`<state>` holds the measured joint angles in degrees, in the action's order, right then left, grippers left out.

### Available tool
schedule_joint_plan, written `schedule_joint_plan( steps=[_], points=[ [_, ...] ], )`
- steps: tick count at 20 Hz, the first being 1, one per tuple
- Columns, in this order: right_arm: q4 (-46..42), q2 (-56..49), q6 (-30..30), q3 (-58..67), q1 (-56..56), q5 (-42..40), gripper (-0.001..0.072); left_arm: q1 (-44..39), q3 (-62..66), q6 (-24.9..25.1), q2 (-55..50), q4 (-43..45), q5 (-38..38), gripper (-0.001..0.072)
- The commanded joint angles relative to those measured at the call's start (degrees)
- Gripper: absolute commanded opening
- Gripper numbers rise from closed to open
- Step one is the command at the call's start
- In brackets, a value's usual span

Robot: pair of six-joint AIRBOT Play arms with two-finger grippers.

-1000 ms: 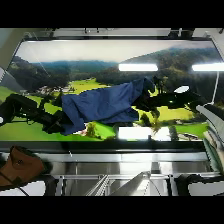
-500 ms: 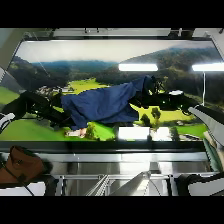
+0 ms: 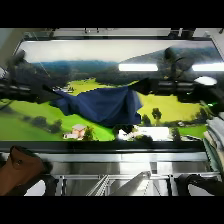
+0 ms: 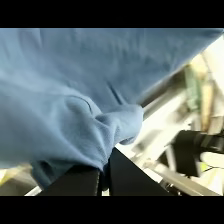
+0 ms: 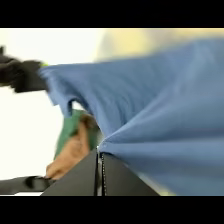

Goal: Fold the shirts.

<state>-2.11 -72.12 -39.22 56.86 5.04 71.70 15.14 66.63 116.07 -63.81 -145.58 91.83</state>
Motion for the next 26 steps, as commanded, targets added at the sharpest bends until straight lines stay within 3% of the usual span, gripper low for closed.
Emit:
schedule_joint_plan(
  steps=[1,5,9,12,14,18,21,23,25,26],
  points=[
    [1.3,20.9,1.5,0.0,-3.5,-0.7,0.0021,6.8,7.1,3.8,10.9,-13.5,7.8,0.0021],
    [0.3,42.1,0.2,1.8,-15.2,-13.9,0.002,18.6,21.1,5.4,16.7,-22.9,8.5,0.0022],
    [-4.6,43.8,-5.4,6.7,-27.3,-16.1,0.002,27.0,33.9,3.7,13.1,-23.5,5.6,0.0022],
    [-4.8,32.2,-6.9,6.4,-26.0,-11.0,0.0021,18.2,32.6,0.8,5.4,-22.2,6.5,0.0022],
    [-4.8,21.7,-6.4,6.3,-20.8,-10.6,0.0021,8.4,27.2,1.0,-0.6,-15.8,6.3,0.0022],
    [-4.7,-1.8,-4.2,6.4,-10.0,-19.3,0.0021,-7.8,20.0,4.7,-18.8,-2.8,-6.2,0.0023],
    [3.6,-16.2,2.7,6.4,-7.1,-31.2,0.0021,-12.2,26.5,3.4,-38.5,-1.7,-9.8,0.0021],
    [10.8,-22.6,7.2,7.3,-7.9,-32.7,0.0021,-12.9,34.2,1.4,-50.1,-4.0,-8.7,0.0008],
    [11.8,-26.0,7.6,8.7,-9.0,-32.7,0.0023,-12.9,41.3,0.2,-57.6,-8.1,-7.0,0.0009],
    [11.8,-26.6,7.6,9.2,-9.6,-32.7,0.0079,-12.7,43.9,-0.4,-59.7,-9.9,-6.0,0.0067]
  ],
)
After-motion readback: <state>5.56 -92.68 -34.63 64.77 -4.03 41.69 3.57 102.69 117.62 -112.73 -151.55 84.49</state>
